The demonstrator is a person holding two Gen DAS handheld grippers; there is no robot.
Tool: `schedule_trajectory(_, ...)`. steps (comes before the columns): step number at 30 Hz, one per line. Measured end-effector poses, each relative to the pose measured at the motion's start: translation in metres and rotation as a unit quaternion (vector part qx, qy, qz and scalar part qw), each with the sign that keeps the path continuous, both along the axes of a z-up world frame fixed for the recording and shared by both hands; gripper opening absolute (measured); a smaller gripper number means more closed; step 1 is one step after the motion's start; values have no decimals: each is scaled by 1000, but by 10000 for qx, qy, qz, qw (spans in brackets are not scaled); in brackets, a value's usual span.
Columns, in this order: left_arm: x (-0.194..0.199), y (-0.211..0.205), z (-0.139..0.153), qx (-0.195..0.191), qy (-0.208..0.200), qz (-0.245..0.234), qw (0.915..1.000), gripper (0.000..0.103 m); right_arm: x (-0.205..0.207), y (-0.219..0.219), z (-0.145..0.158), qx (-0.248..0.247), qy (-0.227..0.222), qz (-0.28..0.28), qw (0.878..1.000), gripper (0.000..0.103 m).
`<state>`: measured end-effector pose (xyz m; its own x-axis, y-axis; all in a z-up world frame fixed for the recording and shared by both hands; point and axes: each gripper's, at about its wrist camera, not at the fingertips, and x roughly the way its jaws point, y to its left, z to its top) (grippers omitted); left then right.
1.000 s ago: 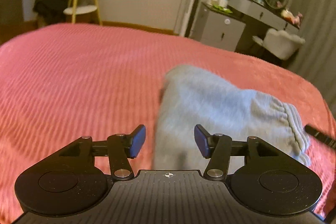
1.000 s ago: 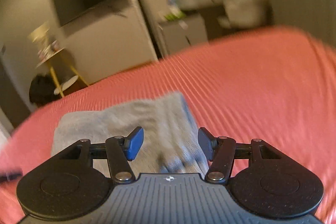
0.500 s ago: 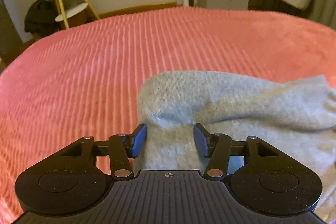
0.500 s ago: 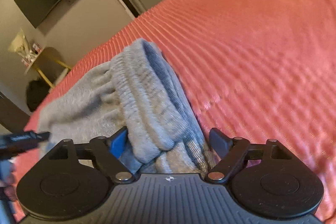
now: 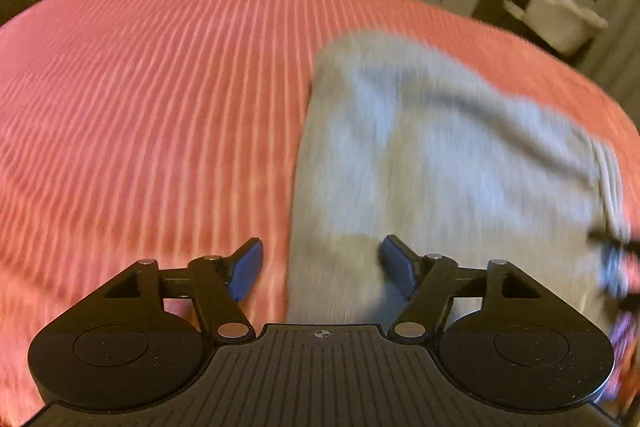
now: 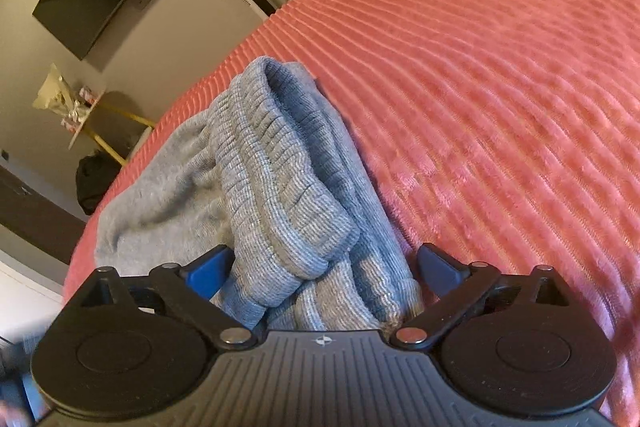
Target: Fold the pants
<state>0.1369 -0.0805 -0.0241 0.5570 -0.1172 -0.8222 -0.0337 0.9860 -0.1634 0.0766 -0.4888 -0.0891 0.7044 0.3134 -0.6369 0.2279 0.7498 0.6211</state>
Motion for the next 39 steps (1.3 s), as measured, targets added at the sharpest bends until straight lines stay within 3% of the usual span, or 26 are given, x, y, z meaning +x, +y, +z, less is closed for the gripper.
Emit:
schedule_trajectory(4, -38, 16, -6, -146, -302, 88, 9994, 74, -10, -25, -8, 885, -114, -271, 9956, 99)
schedule_trajectory(7, -54, 30, -8, -332, -408, 300, 9982, 75, -28, -40, -8, 1650, -22, -440, 9853, 99)
schedule_trajectory(10, -53, 36, -7, -435, -405, 506, 9970, 75, -67, -47, 5, 1765, -387, -929, 9791, 98)
schedule_trajectory(12, -53, 35, -11, -403, -375, 522, 9971, 75, -86, -53, 12, 2025, -698, -1248, 9688, 91)
schedule_trajectory(15, -53, 28, -11, -242, -441, 482, 9976, 75, -91, -53, 20, 2428, -801, -1225, 9590, 69)
schedule_trajectory(16, -55, 28, -10, -207, -463, 459, 9977, 75, -88, -49, 23, 2404, -759, -1129, 9611, 55)
schedule_trajectory(17, -56, 28, -10, -220, -472, 439, 9977, 73, -83, -43, 26, 2294, -663, -1023, 9657, 52)
schedule_trajectory(20, -60, 32, -9, -360, -450, 488, 9971, 73, -67, -26, 22, 1884, -261, -1031, 9763, 51)
schedule_trajectory(24, -65, 37, -8, -445, -472, 499, 9966, 72, -41, -15, 19, 2034, 15, -1222, 9714, 55)
schedule_trajectory(27, -66, 38, -7, -473, -471, 492, 9966, 72, -22, -5, 24, 1632, 125, -1158, 9797, 55)
schedule_trajectory(28, -66, 39, -8, -471, -454, 503, 9966, 72, -18, -3, 25, 1563, 174, -1143, 9809, 43)
schedule_trajectory(29, -65, 39, -9, -480, -441, 508, 9966, 72, -16, 0, 26, 1461, 254, -1152, 9822, 24)
schedule_trajectory(30, -65, 39, -9, -490, -438, 516, 9965, 72, -14, 2, 29, 1333, 301, -1145, 9840, 24)
schedule_trajectory(33, -66, 40, -8, -536, -456, 549, 9960, 71, -24, 7, 47, 1321, -71, -1068, 9854, 22)
schedule_trajectory(36, -65, 40, -9, -552, -463, 576, 9957, 71, -42, 0, 61, 1914, -538, -1041, 9745, 21)
schedule_trajectory(39, -62, 38, -11, -471, -439, 601, 9961, 71, -52, -6, 54, 2199, -539, -1070, 9681, 21)
